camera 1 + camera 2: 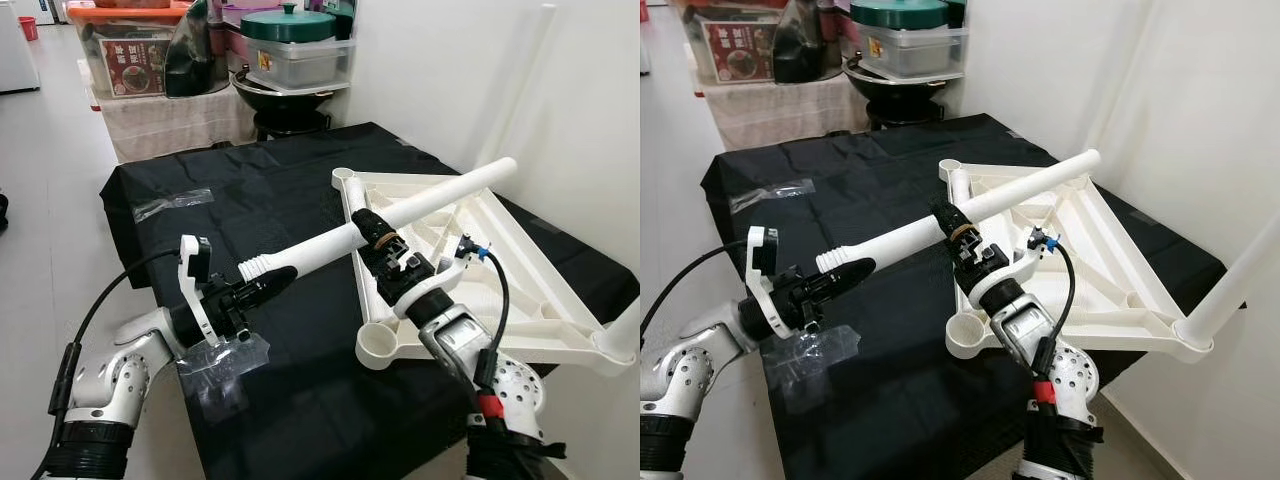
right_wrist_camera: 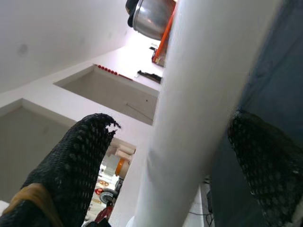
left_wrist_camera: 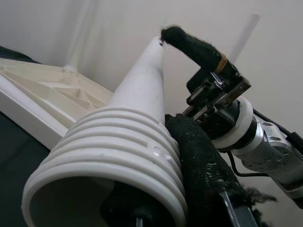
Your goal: Building children table
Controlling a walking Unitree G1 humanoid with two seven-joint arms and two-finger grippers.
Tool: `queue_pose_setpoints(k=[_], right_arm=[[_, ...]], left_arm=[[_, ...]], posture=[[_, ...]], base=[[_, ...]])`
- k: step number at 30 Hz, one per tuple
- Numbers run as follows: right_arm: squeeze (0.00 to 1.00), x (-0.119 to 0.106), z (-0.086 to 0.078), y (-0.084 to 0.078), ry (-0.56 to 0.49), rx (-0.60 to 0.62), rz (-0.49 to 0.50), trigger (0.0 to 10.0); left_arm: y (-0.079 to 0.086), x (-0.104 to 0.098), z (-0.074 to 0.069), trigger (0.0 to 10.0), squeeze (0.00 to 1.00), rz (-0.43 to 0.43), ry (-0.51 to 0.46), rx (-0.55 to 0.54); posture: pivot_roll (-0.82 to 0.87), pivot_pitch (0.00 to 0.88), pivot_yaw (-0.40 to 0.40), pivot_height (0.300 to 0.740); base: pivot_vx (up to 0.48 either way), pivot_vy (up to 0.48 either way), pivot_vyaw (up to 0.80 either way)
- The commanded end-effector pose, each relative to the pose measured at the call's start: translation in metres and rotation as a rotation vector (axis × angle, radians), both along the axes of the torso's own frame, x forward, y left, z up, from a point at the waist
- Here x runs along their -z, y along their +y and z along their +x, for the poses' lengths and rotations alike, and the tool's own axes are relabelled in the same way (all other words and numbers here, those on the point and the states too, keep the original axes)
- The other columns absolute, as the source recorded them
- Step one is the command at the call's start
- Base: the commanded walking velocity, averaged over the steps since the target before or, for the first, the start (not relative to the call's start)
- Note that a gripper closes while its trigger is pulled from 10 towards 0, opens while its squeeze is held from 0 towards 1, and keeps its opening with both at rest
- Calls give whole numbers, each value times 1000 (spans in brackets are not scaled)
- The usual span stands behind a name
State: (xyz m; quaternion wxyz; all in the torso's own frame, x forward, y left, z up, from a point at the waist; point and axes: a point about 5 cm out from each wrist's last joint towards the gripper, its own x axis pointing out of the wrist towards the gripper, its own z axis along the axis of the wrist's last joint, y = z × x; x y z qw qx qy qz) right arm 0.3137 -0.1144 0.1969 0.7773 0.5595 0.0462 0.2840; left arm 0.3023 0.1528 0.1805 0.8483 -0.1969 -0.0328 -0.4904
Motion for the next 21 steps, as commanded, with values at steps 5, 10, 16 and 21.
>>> queue_pose_setpoints(k=[5, 10, 16, 21], right_arm=[[0, -1, 7, 15, -3, -28, 2, 10000], [0, 6, 10, 20, 20, -35, -13, 10000], [0, 7, 17, 22, 32, -15, -19, 10000], [0, 9, 21, 22, 47, 5, -19, 10000]], left_arm=[[-11, 0, 4, 10000, 0, -3, 3, 41], [-16, -2, 3, 10000, 0, -16, 3, 63], [-19, -1, 0, 10000, 0, -10, 7, 93], [-21, 1, -3, 10000, 0, -11, 13, 119]], posture=[[62, 0, -83, 740], [63, 0, -84, 740], [70, 0, -85, 740], [72, 0, -85, 740]], base=[[0, 0, 0], [0, 0, 0], [0, 0, 0], [0, 0, 0]])
